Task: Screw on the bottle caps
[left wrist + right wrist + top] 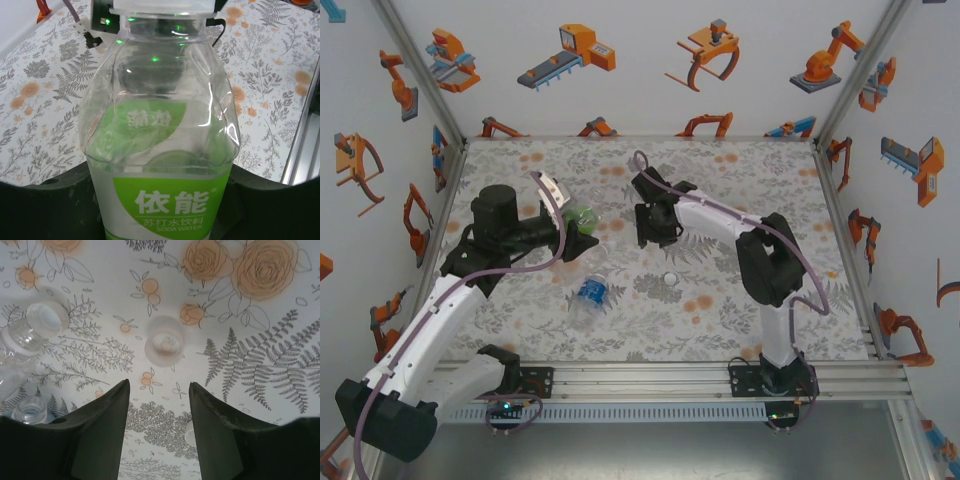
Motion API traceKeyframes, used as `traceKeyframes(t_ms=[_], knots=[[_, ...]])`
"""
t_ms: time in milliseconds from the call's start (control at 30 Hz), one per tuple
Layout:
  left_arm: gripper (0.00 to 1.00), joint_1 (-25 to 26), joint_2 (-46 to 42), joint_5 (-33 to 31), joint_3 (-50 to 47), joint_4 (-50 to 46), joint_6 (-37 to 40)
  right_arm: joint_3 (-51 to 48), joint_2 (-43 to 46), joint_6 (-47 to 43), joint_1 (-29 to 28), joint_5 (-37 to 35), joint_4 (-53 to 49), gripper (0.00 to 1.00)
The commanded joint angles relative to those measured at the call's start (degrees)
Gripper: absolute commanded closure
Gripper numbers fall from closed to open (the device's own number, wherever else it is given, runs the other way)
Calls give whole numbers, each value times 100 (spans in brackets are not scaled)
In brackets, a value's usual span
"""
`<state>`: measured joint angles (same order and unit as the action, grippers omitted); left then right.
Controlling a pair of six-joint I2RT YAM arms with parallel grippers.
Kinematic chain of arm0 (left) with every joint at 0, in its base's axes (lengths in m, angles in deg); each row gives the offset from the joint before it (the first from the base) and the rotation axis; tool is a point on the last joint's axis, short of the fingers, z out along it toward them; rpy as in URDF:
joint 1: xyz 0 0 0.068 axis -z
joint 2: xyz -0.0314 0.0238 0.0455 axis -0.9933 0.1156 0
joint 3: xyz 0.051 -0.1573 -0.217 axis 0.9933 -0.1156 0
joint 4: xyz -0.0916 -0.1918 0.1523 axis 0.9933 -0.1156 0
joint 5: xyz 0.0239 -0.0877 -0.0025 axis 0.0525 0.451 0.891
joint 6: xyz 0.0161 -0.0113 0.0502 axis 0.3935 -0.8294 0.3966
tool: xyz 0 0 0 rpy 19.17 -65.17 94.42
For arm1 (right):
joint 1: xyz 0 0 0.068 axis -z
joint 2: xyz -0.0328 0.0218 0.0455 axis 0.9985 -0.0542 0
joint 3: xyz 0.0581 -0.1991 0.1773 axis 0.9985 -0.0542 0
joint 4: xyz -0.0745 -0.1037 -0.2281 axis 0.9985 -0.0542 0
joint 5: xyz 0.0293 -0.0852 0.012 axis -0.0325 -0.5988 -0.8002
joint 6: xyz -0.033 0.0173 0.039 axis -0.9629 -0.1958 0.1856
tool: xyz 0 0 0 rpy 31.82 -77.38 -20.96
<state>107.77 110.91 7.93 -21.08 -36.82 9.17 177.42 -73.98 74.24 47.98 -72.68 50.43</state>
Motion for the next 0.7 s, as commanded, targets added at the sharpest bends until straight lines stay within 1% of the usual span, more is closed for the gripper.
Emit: traceKeyframes(t_ms=[0,267,467,667], knots=[[100,32,-9,14,51,-47,134,438,-199,-221,27,0,-420,51],[100,33,26,54,60,-52,118,837,-530,-259,43,37,-536,51],[100,45,41,64,66,-56,110,915,-661,-240,45,146,-484,53],[100,39,39,54,77,-66,116,934,-734,-237,44,146,-467,53]])
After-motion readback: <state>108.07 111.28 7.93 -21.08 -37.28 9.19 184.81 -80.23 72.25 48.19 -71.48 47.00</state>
